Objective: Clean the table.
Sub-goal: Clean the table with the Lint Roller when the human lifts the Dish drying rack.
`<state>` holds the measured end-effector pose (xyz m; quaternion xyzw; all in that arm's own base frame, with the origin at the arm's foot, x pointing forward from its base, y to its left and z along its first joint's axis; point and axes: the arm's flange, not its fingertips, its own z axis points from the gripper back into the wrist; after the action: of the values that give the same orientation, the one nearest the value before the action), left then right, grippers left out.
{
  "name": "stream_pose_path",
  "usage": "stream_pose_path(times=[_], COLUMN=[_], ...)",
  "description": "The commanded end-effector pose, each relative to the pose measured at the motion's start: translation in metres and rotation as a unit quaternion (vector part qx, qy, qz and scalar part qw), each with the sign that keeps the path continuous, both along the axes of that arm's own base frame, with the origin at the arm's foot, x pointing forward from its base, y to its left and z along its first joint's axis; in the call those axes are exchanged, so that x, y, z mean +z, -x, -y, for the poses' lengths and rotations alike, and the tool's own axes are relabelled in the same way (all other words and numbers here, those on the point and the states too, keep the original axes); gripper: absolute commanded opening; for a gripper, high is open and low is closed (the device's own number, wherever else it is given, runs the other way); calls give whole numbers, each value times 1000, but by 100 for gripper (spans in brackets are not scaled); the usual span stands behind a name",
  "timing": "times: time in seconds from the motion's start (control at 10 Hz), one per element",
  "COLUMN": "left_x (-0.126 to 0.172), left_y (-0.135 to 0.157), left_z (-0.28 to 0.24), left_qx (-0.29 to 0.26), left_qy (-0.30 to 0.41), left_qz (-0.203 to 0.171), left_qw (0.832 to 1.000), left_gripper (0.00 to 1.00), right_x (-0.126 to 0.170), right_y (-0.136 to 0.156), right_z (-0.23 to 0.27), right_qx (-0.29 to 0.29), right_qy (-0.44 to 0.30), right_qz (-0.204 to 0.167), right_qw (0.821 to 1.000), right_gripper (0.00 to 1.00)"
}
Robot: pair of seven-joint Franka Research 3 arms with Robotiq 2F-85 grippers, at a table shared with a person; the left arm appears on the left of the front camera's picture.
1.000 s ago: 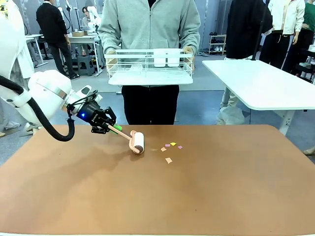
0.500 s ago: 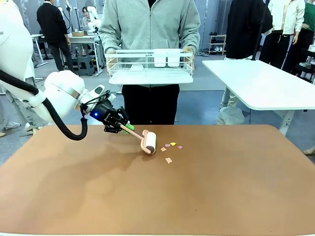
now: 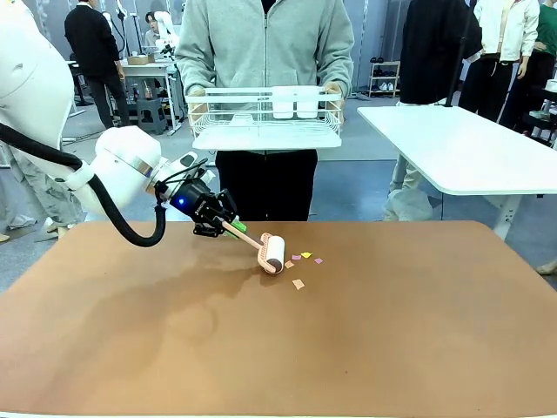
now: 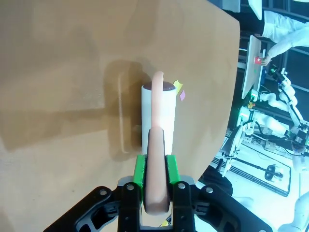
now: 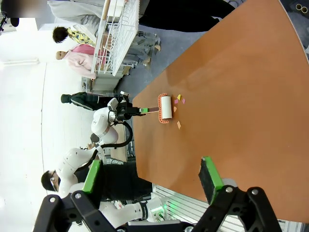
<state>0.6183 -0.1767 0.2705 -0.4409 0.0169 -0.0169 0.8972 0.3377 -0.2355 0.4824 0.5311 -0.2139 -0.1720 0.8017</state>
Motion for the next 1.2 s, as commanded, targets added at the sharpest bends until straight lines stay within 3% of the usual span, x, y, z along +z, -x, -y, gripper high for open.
stream_pose_path(times=[0.0,0.4,0.8,1.1], left_x=[-16,-18,-27,-26], left_y=[2,23,22,21], left_z=[2,30,77,105], left_qx=[-14,-25,-21,-34], left_qy=[-36,-37,-33,-31], left_qz=[-2,24,40,21], left_qw=[999,999,998,999], left_gripper=[22,22,22,22], right_x=[3,3,3,3], right_y=[1,1,1,1], right_z=[1,1,1,1], right_qx=[3,3,3,3], right_qy=[-5,-5,-5,-5], right_qz=[11,11,11,11], right_qw=[1000,1000,1000,1000], right_gripper=[100,100,100,100])
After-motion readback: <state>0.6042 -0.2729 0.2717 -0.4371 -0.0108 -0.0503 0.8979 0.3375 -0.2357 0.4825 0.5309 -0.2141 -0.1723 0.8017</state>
